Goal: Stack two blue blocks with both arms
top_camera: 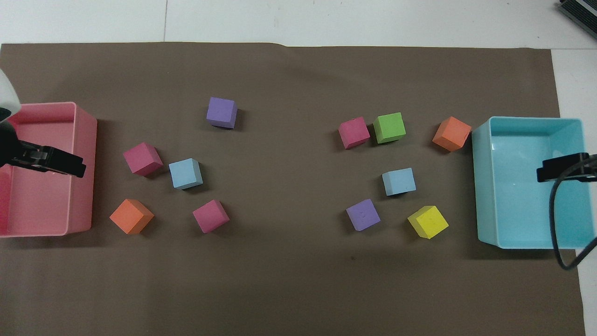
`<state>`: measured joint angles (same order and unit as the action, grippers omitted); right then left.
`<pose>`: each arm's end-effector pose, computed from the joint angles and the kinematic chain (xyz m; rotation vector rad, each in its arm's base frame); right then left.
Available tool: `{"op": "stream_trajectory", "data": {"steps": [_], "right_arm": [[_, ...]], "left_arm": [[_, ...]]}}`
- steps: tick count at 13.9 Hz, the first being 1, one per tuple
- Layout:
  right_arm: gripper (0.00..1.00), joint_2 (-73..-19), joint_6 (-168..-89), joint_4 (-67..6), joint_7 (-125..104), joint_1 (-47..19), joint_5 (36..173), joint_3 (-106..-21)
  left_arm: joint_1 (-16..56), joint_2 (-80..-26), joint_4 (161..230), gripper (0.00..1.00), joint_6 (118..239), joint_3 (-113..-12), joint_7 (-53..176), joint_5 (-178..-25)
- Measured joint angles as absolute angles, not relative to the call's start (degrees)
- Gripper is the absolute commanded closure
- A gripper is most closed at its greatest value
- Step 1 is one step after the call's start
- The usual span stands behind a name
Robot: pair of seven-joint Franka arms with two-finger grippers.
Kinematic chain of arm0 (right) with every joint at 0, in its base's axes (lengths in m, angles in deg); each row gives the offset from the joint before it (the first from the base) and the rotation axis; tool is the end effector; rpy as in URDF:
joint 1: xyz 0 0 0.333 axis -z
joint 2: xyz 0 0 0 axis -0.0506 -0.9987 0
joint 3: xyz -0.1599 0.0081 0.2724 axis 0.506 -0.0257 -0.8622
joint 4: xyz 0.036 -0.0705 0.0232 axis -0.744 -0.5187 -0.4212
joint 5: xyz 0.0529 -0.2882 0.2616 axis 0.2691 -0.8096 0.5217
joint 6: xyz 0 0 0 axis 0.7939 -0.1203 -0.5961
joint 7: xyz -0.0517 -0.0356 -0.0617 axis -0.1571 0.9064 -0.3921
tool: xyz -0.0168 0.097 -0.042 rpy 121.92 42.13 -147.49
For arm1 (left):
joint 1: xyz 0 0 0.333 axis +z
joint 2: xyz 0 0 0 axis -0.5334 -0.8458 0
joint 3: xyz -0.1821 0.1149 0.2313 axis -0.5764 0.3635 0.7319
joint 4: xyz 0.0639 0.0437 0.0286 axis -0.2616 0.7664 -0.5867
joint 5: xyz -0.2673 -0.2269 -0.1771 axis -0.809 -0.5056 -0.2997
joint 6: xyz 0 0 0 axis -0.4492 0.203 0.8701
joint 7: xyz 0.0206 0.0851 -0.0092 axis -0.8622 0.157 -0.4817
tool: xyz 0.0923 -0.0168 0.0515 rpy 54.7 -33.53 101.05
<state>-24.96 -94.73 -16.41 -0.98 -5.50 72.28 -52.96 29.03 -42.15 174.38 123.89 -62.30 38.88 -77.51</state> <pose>0.5121 -0.0110 0.6704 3.1178 -0.0724 -0.0125 0.5354 -0.0598 0.6389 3.0979 -0.3593 -0.0981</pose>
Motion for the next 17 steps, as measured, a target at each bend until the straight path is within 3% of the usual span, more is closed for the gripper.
{"op": "stream_trajectory", "data": {"steps": [14,17], "right_arm": [[0.0,-24.6,-94.8,-17.4,-1.0,-5.6,72.4,-53.5],[0.0,-24.7,-98.5,-19.6,-1.0,-5.8,72.9,-53.6]], "left_arm": [[29.0,-42.1,174.4,0.0,123.9,-62.6,38.9,-77.5],[29.0,-42.1,174.4,0.0,123.9,-62.6,38.9,-77.5]]}}
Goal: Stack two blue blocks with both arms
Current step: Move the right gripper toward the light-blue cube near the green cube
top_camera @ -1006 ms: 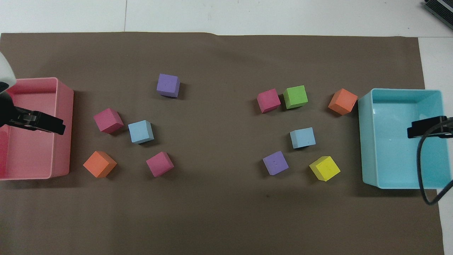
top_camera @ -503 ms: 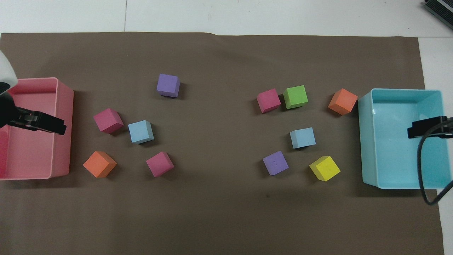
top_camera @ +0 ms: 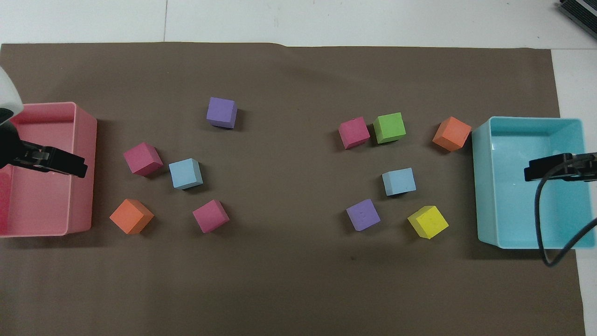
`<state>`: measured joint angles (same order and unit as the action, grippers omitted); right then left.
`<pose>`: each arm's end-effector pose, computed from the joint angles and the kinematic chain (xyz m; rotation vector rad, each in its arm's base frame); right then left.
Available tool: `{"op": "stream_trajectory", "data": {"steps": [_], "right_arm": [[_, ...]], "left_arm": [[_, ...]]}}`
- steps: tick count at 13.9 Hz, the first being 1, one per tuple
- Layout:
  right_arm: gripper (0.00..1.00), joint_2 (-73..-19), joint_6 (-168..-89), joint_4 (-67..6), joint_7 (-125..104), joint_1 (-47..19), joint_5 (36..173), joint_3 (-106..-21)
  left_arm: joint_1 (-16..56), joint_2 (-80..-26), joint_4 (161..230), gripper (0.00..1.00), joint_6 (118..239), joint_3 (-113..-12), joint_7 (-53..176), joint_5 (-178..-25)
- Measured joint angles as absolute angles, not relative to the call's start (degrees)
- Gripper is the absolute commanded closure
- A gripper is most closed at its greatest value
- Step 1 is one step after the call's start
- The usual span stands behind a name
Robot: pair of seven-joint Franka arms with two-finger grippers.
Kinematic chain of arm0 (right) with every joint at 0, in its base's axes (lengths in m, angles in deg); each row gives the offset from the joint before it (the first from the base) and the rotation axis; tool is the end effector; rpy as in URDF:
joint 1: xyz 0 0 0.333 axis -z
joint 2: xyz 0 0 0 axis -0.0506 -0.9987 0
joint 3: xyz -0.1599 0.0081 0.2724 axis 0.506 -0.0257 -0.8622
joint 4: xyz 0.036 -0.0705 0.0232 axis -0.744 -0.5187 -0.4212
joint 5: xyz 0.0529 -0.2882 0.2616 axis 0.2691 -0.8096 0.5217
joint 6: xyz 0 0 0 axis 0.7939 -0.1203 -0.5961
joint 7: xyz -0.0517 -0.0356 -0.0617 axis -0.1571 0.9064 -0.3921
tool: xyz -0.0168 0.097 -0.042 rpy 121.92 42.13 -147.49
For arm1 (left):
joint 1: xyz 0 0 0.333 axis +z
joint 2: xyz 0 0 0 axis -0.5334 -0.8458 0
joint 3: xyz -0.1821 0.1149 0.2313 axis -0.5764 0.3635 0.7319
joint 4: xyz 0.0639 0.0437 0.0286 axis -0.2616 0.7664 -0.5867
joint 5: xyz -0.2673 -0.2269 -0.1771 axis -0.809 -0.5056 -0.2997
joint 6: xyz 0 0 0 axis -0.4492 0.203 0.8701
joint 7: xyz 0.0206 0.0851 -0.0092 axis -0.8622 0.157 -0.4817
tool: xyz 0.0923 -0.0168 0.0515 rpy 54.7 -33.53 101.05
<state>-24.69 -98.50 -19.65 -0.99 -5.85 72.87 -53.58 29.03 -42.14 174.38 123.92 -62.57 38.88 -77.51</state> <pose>0.5181 -0.0007 0.6524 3.1279 -0.0425 0.0094 0.5351 -0.0624 0.6391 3.0973 -0.3666 -0.0971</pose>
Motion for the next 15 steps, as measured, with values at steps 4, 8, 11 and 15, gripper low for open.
{"op": "stream_trajectory", "data": {"steps": [4,8,11,15], "right_arm": [[0.0,-25.3,-104.6,-23.8,-1.0,-8.5,72.9,-53.7],[0.0,-27.3,-110.9,-28.7,-1.0,-10.1,73.7,-53.8],[0.0,-30.4,-115.3,-31.4,-1.0,-12.6,73.9,-53.8],[0.0,-35.0,-122.2,-34.7,-1.0,-14.2,73.9,-53.9]], "left_arm": [[29.0,-42.1,174.4,0.0,123.9,-62.6,38.9,-77.5],[29.0,-42.1,174.4,0.0,123.9,-62.6,38.9,-77.5],[29.0,-42.1,174.4,0.0,123.9,-62.6,38.9,-77.5],[29.0,-42.1,174.4,0.0,123.9,-62.6,38.9,-77.5]]}}
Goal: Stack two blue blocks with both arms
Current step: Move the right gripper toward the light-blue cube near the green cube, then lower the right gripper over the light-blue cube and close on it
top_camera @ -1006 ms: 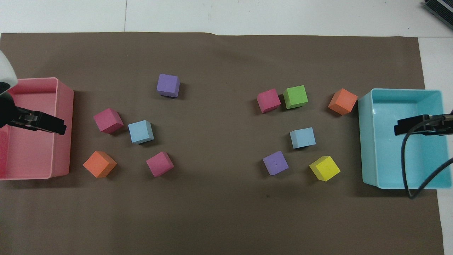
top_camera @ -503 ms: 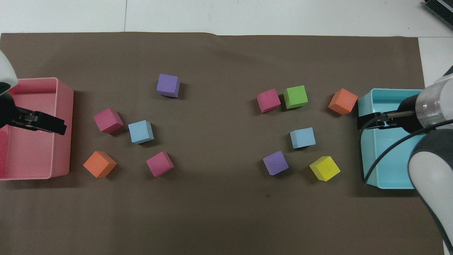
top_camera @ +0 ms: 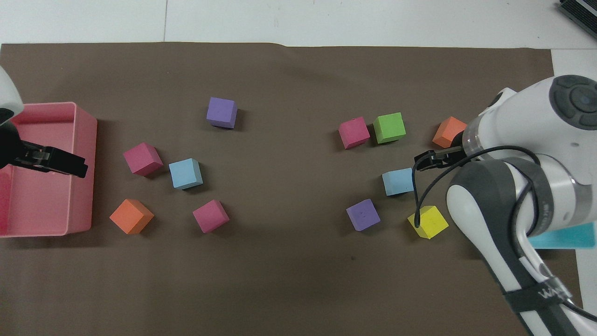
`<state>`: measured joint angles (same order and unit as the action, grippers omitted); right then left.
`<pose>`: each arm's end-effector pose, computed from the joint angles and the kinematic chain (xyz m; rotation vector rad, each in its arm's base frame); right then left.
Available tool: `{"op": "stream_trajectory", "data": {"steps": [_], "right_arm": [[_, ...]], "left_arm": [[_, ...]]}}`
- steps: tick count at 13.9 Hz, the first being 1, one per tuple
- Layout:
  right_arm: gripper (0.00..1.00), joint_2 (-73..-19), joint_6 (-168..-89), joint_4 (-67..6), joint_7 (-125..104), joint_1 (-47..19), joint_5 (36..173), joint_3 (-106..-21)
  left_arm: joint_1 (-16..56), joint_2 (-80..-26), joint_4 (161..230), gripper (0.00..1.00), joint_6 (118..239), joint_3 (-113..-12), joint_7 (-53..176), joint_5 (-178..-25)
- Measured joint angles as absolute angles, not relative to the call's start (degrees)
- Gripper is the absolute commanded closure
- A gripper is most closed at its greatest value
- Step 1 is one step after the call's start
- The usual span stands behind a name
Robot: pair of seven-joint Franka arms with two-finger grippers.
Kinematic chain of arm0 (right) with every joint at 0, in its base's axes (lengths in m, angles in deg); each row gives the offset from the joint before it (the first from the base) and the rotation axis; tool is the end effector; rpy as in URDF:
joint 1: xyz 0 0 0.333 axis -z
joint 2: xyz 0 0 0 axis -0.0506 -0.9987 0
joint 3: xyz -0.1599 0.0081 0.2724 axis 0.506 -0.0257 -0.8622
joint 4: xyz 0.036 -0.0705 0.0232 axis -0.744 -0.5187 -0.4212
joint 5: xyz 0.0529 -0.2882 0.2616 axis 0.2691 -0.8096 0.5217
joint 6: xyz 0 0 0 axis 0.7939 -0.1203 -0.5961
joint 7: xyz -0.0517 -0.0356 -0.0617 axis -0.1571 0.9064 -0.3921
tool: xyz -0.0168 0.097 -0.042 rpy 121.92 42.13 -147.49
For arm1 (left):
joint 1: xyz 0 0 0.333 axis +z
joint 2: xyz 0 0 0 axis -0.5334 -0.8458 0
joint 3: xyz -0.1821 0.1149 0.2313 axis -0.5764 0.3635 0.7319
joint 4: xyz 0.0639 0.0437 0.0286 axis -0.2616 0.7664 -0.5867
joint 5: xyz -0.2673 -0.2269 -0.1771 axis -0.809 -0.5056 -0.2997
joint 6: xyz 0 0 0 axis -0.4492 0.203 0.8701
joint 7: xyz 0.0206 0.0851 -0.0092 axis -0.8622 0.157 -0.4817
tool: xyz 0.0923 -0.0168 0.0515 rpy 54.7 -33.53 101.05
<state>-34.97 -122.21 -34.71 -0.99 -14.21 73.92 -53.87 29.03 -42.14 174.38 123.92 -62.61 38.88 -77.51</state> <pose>0.5723 0.0906 0.4637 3.1301 0.1952 -0.0347 0.5351 -0.0627 0.6391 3.0972 -0.3677 -0.0971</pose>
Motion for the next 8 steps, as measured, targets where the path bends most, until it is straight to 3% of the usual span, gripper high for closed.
{"op": "stream_trajectory", "data": {"steps": [8], "right_arm": [[0.0,-38.0,-138.5,-46.8,-1.2,-16.3,77.6,-53.9]], "left_arm": [[29.0,-42.1,174.4,0.0,123.9,-62.6,38.9,-77.5]]}}
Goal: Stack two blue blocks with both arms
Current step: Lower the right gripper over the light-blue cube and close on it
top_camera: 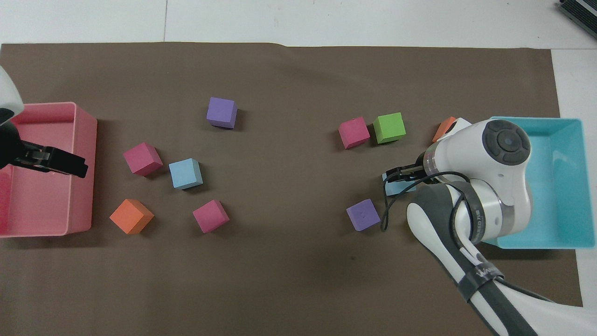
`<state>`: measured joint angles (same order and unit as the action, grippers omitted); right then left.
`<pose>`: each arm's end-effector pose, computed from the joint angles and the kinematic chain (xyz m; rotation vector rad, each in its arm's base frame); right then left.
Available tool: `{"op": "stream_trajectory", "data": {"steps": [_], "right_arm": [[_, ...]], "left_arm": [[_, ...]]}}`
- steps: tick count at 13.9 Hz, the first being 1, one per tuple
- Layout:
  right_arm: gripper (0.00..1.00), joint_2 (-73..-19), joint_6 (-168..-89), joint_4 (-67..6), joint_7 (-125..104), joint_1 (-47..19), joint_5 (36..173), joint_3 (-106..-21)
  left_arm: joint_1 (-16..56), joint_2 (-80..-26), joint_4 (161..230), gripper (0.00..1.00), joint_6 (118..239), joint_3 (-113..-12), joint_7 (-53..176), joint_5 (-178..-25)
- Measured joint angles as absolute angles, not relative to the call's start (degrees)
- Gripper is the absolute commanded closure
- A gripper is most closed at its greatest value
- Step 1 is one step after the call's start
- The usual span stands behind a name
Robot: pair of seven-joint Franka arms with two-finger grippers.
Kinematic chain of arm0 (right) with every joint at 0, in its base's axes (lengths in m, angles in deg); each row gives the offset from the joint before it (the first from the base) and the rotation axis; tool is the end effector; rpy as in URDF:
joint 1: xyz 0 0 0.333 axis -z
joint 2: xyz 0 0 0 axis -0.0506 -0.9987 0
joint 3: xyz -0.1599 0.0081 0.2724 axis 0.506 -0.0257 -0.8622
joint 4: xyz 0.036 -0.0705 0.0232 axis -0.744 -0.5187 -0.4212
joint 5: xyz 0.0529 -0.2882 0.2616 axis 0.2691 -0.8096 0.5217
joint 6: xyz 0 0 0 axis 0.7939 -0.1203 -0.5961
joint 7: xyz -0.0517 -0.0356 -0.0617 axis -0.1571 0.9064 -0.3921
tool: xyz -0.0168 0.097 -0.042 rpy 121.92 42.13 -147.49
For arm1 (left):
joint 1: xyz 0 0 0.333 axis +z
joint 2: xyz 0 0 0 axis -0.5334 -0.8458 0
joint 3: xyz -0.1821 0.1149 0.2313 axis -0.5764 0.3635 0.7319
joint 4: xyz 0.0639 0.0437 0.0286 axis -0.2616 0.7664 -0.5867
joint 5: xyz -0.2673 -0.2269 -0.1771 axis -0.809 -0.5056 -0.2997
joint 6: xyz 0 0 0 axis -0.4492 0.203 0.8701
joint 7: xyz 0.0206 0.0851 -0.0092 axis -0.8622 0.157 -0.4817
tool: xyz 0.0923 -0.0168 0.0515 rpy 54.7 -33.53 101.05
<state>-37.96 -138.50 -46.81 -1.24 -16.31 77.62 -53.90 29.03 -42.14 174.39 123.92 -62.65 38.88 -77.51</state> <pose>0.5555 0.1112 0.3612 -3.0896 -0.1968 0.0101 0.5351 -0.0631 0.6390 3.0971 -0.3688 -0.0974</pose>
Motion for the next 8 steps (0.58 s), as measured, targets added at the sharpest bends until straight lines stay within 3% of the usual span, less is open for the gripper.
{"op": "stream_trajectory", "data": {"steps": [8], "right_arm": [[0.0,-39.9,-145.4,-52.7,-4.9,-16.3,78.5,-53.9]], "left_arm": [[29.0,-42.1,174.4,0.0,123.9,-62.7,38.9,-77.5]]}}
